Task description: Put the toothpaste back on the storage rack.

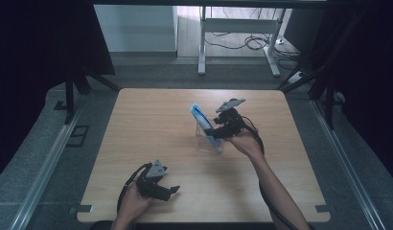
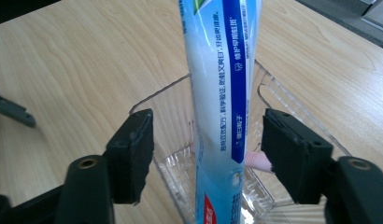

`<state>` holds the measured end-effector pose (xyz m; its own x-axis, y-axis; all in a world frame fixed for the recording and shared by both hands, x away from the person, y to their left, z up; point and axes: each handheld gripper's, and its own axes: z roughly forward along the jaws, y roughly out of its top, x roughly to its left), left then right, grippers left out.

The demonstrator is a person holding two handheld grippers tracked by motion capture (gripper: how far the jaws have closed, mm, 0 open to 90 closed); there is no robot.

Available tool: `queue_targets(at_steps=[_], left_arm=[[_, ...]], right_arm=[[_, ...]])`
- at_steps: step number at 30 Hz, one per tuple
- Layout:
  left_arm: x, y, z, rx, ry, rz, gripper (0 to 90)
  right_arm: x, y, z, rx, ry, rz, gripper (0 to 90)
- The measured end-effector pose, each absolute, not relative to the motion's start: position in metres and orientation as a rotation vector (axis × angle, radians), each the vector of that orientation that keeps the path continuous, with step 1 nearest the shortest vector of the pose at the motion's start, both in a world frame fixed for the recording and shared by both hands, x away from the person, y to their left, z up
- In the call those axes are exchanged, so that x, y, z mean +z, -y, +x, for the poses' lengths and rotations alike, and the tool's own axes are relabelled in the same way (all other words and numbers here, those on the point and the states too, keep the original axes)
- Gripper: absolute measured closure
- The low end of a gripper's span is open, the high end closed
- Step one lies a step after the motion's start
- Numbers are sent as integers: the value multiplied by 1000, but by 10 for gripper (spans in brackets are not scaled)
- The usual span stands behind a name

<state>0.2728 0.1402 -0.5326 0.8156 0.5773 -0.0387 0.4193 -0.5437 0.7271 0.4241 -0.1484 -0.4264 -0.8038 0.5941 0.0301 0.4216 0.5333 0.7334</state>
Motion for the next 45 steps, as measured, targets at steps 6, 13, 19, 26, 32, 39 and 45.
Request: queue_targets(at_steps=[6, 13, 19, 26, 32, 39, 45], left_arm=[[-533, -140, 273, 261, -732, 2221, 131], [-532, -142, 273, 263, -742, 2206, 131], [-531, -144, 274, 252, -750, 2177, 130], [-531, -145, 274, 247, -761, 2162, 130], [-531, -146, 274, 252, -761, 2154, 130], [-531, -146, 274, 252, -758, 2154, 130], [-532, -146, 274, 254, -755, 2157, 129]], right_arm=[[-423, 153, 418, 1101, -2544, 833, 212], [-424, 159, 411, 1091, -2546, 830, 135], [-424, 166, 405, 1094, -2535, 836, 86], [-425, 174, 396, 1085, -2529, 834, 41], [-425, 182, 387, 1084, -2507, 825, 31], [-427, 193, 375, 1062, -2506, 810, 32], [-431, 205, 365, 1041, -2495, 823, 32]])
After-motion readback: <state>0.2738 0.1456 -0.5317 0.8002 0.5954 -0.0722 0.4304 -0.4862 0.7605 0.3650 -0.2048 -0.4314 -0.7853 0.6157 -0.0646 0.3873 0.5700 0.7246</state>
